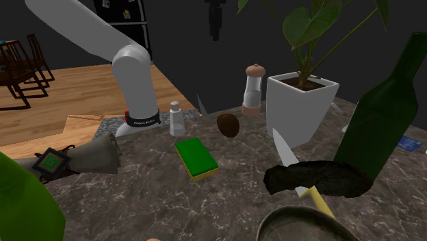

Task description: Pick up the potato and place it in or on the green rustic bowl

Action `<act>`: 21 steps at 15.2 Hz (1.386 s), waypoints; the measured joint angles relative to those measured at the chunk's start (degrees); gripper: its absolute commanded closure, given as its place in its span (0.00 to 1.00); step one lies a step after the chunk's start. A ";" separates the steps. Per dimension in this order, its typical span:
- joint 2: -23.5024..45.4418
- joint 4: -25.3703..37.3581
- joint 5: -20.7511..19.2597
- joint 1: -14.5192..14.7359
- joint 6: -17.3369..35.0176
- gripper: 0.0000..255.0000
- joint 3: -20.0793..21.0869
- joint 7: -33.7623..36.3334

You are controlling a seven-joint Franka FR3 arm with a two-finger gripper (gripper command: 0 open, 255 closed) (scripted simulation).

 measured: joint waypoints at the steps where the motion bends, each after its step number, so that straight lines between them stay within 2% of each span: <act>1: 0.00 0.00 0.00 0.00 0.00 0.00 0.00 0.00; 6: -0.23 -6.31 -2.05 -4.82 8.09 0.00 1.52 7.14; 11: -0.18 -13.74 -4.89 -11.34 17.89 0.00 3.30 16.46; 16: 0.82 -20.05 -8.35 -18.85 27.28 0.00 4.95 26.00; 21: 3.43 -25.13 -12.42 -27.64 37.01 0.00 7.03 36.21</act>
